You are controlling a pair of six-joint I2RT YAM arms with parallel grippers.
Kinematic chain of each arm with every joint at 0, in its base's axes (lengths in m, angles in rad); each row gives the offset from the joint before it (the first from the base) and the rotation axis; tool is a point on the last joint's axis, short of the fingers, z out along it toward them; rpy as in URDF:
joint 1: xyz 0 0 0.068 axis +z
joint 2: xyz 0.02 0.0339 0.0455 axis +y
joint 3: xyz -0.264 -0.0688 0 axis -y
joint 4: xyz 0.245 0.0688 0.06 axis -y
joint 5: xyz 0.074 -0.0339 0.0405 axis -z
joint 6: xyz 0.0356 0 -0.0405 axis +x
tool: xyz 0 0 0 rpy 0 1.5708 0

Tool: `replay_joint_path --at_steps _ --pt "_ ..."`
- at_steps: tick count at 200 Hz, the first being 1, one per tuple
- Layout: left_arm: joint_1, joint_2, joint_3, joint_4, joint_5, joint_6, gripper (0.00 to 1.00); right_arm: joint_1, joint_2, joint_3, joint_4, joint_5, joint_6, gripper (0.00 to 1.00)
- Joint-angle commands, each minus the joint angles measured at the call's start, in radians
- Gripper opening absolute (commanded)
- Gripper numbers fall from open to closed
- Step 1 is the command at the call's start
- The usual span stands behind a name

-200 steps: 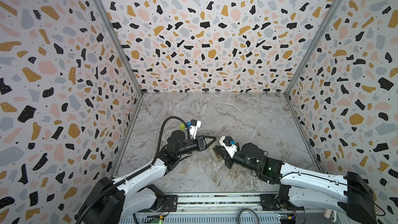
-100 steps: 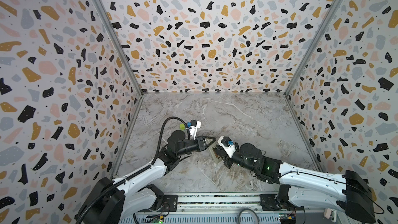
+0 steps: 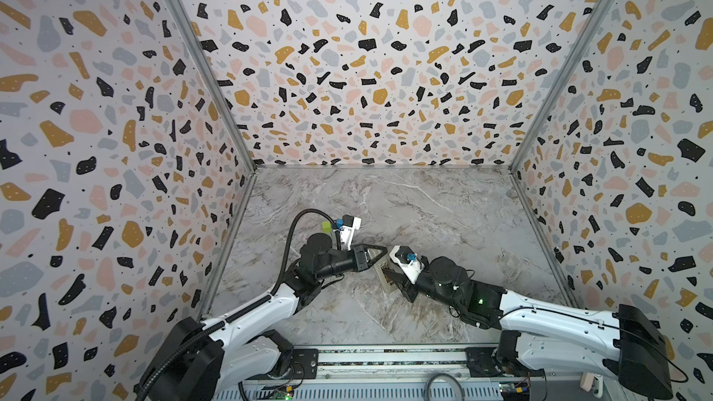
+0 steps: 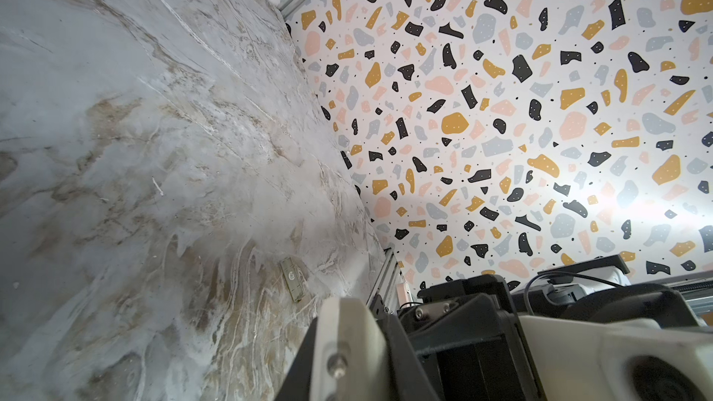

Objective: Load the batteries into the remote control
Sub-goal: 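Lower the battery into the remote's open compartment with the right gripper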

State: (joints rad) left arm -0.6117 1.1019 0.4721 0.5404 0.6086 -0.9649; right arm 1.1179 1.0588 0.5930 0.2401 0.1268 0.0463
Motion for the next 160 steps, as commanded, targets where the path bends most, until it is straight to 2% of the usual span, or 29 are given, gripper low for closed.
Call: replay_joint_path --at_steps 1,39,85,124,129,160 --pt "-0.004 0.0 0.03 0.069 0.036 0.003 0.0 0.006 -0.028 0.037 -0.033 -0.007 -0.01 0.42" --pt "-0.004 0.012 0.027 0.053 0.036 0.018 0.0 0.008 -0.04 0.039 -0.045 0.001 -0.01 0.53" --pt "-0.004 0.024 0.03 -0.008 0.04 0.048 0.0 0.017 -0.084 0.063 -0.132 -0.002 -0.033 0.6" --pt "-0.004 0.025 0.037 -0.087 0.052 0.074 0.0 0.053 -0.096 0.129 -0.317 0.005 -0.118 0.6" --pt "-0.003 0.023 0.038 -0.102 0.054 0.107 0.0 0.054 -0.097 0.136 -0.335 0.002 -0.132 0.6" --pt "-0.003 0.006 0.047 -0.193 0.087 0.15 0.0 0.054 -0.092 0.181 -0.418 -0.028 -0.229 0.53"
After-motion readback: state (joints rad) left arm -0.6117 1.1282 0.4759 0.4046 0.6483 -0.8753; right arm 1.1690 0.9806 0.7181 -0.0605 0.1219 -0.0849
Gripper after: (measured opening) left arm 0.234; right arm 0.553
